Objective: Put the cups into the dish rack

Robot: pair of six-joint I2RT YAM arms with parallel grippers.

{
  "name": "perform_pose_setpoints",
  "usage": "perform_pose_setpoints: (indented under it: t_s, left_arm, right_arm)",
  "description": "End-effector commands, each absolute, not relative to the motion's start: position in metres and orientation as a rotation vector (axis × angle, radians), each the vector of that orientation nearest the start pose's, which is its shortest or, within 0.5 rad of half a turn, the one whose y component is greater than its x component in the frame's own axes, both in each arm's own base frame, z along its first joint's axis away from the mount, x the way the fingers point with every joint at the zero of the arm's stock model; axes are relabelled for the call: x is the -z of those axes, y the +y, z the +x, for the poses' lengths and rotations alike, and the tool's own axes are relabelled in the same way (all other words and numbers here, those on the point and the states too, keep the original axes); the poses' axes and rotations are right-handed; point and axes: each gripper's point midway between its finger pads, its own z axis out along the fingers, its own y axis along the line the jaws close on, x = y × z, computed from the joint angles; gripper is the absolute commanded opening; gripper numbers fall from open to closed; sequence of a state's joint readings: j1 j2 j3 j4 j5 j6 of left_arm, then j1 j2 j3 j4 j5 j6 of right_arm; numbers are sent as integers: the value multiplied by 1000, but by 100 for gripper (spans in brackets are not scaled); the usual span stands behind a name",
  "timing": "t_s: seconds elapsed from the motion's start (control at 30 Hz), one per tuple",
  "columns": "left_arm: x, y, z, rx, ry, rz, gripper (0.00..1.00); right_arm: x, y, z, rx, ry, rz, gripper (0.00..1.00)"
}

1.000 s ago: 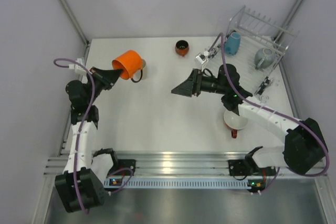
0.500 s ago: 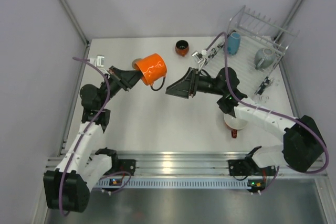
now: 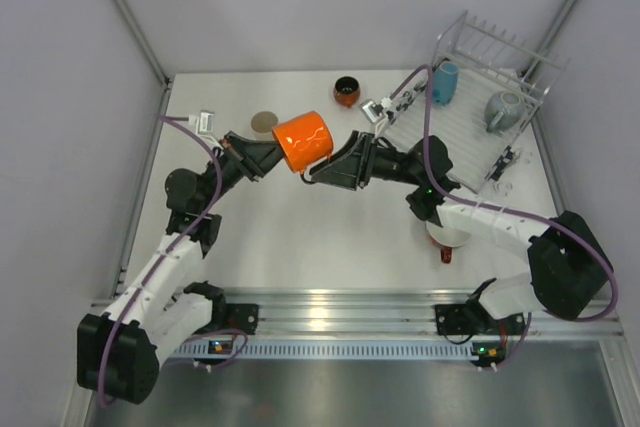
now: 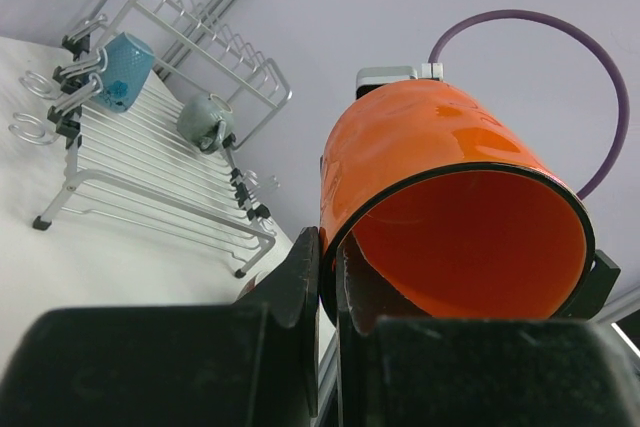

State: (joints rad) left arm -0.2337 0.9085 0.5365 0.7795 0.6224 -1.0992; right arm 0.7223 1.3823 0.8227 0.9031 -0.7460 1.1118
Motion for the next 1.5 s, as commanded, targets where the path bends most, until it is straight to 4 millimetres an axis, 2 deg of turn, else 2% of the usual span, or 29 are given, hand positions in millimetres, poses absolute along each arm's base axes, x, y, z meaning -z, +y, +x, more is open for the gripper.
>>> perform_pose_setpoints:
  t_s: [0.0,0.2,0.3,0.37,0.47,0.5,0.53,0.7,0.73,0.77,0.83,0.87,0.9,1.0,1.2,1.23,1.33,1.47]
  left_arm:
    - [-384,-195,244,1497,1217,84,0]
    - [-377,-204,243,1504,1235,109,0]
    - [-371,-207,243,1510,1254,116,0]
    - [-367,-208,243,1506,1261,128,0]
    - [-366,-207,241,1496,1257,134,0]
    - [-366,-207,241,1491,1256,137,0]
    - [-366,-207,240,1490,1254,140,0]
    - [-363,-209,241,1491,1267,157,0]
    - [-360,-210,243,1492,1276,154,5]
    - [-357,-210,243,1493,1284,152,16]
    - [-355,-211,244,1494,1292,154,28]
    - [-354,-212,243,1497,1295,157,43]
    - [-354,-211,244,1495,1294,155,48]
    - [-354,-211,244,1490,1297,149,62]
    - [-342,-211,250,1468,1362,119,80]
    - [-338,-211,252,1462,1377,114,98]
    - [-328,-208,258,1428,1423,71,98]
    - [-310,-199,271,1307,1514,-1,98]
  right_arm:
    - [-357,367,179,-1977,1426,-552,64]
    - [-357,373,175,-2001,1422,-556,56]
    - [-358,373,175,-2008,1411,-555,49]
    - [-357,374,175,-2010,1415,-550,42]
    - [-356,374,176,-2013,1412,-541,20]
    - [-355,374,176,-2021,1418,-529,7]
    - [-357,374,176,-2025,1409,-529,1]
    - [-361,372,173,-2040,1387,-535,0]
    - [-361,371,173,-2036,1383,-532,0]
    - [-360,371,174,-2032,1387,-527,0]
    - [-361,370,175,-2028,1386,-515,0]
    - [-358,369,177,-2023,1394,-505,0]
    - [-358,368,179,-2022,1397,-495,0]
    - [-356,364,184,-2021,1403,-474,0]
    - [-345,350,204,-1993,1434,-390,0]
    - [-343,348,206,-1991,1434,-384,0]
    - [-335,339,215,-1966,1453,-351,0]
    - [-316,316,242,-1890,1505,-259,0]
